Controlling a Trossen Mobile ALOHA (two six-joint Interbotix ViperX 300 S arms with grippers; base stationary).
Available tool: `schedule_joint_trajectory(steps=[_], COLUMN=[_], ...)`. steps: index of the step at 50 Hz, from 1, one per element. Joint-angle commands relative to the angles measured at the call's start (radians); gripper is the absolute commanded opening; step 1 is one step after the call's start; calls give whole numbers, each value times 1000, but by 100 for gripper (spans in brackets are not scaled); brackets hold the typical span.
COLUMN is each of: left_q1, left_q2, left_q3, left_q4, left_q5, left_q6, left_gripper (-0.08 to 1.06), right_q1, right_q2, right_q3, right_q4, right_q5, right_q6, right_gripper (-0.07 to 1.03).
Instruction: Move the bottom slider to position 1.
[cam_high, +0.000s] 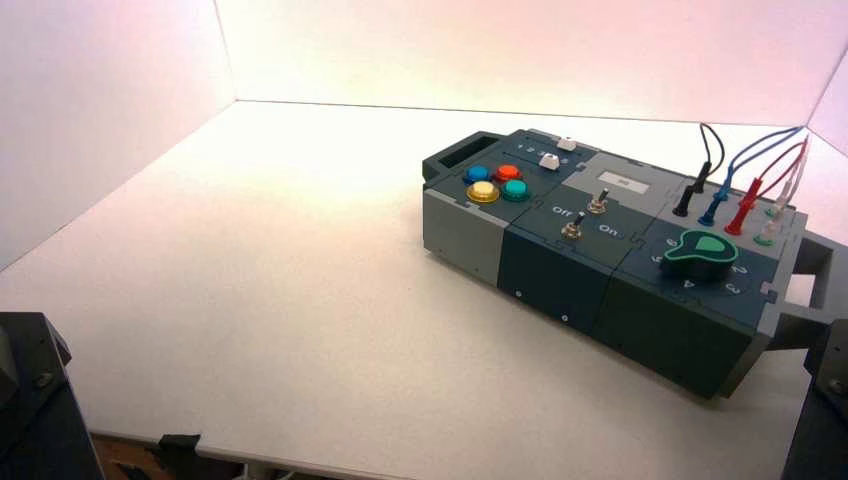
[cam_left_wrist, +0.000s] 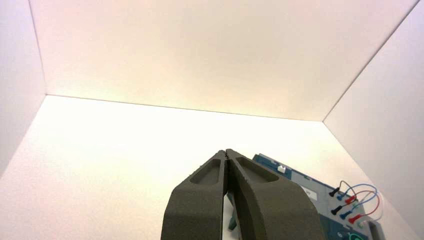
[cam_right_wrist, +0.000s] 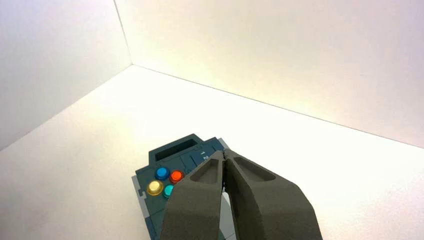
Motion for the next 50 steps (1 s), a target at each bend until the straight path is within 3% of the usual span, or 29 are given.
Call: schedule_joint_trajectory(steps=[1, 14, 19, 26, 36, 50], left_q1=[-3, -9, -28, -106, -247, -333], left_q2=[3, 41, 114, 258, 480, 788], left_q3=[-37, -37, -41, -69, -158, -336], left_q4=[-37, -57, -58, -60, -58, -58], left_q5=[3, 15, 9, -26, -130, -140], left_q6=[-11, -8, -6, -5, 5, 46], left_gripper=[-3, -3, -3, -3, -3, -3], right_q1=[-5, -3, 0, 2, 2, 2], right_q2=[18, 18, 18, 18, 14, -2], right_q3=[-14, -11, -12, -11, -11, -11], right_q4=[3, 20, 21, 23, 23, 23], right_q5=[-8, -5, -5, -6, -6, -8], right_q6=[2, 0, 2, 0, 0, -3], right_gripper=[-2, -2, -2, -2, -2, -2])
